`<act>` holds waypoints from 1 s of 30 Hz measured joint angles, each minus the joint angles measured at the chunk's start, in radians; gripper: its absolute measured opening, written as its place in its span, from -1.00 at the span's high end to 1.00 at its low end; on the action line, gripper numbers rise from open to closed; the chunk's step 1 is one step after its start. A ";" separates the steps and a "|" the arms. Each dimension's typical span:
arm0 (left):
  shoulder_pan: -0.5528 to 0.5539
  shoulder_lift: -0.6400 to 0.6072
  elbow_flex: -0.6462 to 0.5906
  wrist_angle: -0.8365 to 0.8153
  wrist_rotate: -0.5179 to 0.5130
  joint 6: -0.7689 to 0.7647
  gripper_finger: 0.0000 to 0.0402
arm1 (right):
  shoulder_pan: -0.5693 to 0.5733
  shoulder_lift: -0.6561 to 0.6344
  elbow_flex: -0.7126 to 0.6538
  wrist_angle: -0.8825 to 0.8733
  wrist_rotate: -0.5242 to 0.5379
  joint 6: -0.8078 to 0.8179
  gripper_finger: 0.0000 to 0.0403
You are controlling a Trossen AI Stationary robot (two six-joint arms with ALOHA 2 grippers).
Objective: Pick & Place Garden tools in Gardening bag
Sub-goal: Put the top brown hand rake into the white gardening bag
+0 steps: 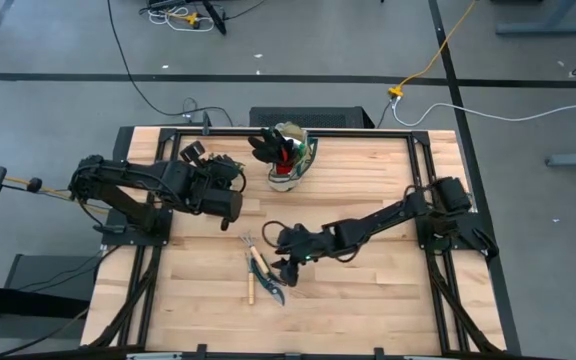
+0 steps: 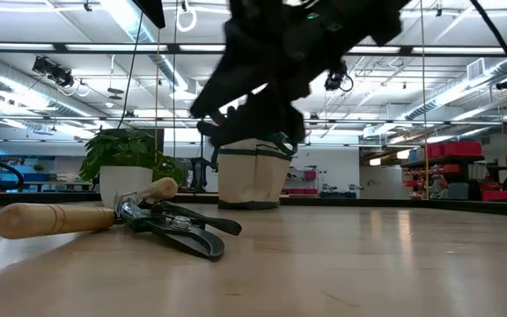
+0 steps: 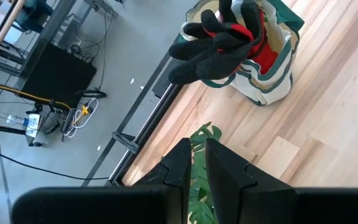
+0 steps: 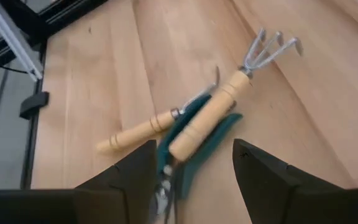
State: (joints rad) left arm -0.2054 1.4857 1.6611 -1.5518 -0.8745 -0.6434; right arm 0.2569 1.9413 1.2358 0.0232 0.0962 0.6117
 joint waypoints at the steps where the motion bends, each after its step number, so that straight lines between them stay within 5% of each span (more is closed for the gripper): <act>1: 0.000 0.000 0.000 0.002 0.000 0.000 0.72 | -0.002 0.020 0.025 -0.008 -0.002 -0.004 -0.04; 11: 0.000 0.000 0.000 0.014 0.011 0.001 0.72 | -0.043 0.145 0.187 -0.103 0.000 -0.017 -0.04; 30: 0.000 0.000 0.000 0.022 0.012 0.001 0.72 | -0.076 0.165 0.188 -0.082 0.023 -0.003 -0.02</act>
State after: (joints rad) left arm -0.2054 1.4857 1.6611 -1.5294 -0.8628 -0.6422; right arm 0.1806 2.1064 1.4239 -0.0587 0.1193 0.6087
